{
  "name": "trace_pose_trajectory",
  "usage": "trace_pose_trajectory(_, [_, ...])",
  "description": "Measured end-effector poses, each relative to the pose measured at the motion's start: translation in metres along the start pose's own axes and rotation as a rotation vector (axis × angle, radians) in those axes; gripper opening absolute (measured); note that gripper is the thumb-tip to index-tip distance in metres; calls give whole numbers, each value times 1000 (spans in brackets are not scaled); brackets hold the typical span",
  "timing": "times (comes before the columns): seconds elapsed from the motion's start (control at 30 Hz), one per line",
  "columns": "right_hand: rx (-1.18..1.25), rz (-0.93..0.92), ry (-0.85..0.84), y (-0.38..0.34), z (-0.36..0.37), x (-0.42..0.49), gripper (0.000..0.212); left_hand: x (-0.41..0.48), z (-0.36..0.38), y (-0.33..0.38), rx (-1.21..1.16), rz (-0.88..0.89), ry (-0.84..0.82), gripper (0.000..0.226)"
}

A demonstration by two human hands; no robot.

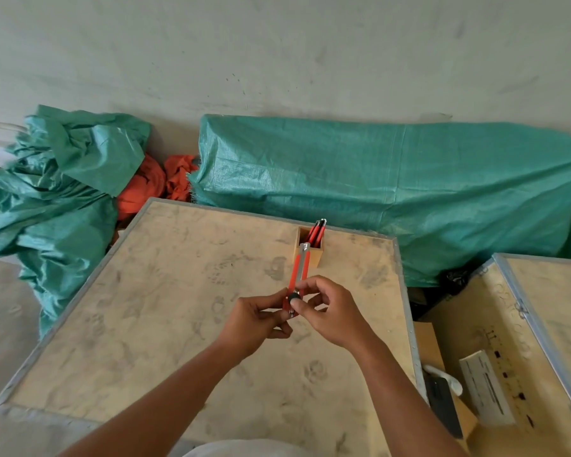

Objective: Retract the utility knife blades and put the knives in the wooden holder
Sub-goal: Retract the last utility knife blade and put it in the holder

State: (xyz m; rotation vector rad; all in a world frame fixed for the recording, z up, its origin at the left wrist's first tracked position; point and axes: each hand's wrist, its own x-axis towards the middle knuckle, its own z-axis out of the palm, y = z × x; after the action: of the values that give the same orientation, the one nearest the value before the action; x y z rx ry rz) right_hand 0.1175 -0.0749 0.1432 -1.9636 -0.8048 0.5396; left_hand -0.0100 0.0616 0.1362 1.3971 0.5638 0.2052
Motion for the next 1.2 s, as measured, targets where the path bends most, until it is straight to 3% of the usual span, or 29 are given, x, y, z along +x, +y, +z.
trace_pose_trajectory(0.07, [39, -14, -31, 2, -6, -2, 25, -2, 5, 2, -14, 2, 3, 37])
trace_pose_trajectory(0.23, [-30, -23, 69, 10, -22, -9, 20, -5, 29, 4, -4, 15, -7, 39])
trace_pose_trajectory(0.43, [26, -57, -20, 25, -54, -12, 20, -2, 60, 4, -12, 21, 22, 38])
trace_pose_trajectory(0.67, [39, -15, 61, 42, -76, 1, 15, 14, 88, 0, -34, 8, 14, 40])
trace_pose_trajectory(0.73, [101, 6, 76, 49, -85, 14, 8, 24, 91, -1, -28, -10, 6, 40])
trace_pose_trajectory(1.2, [62, -5, 155, 76, -97, 179, 28, 186, 63, -15, 293, 7, 167, 45])
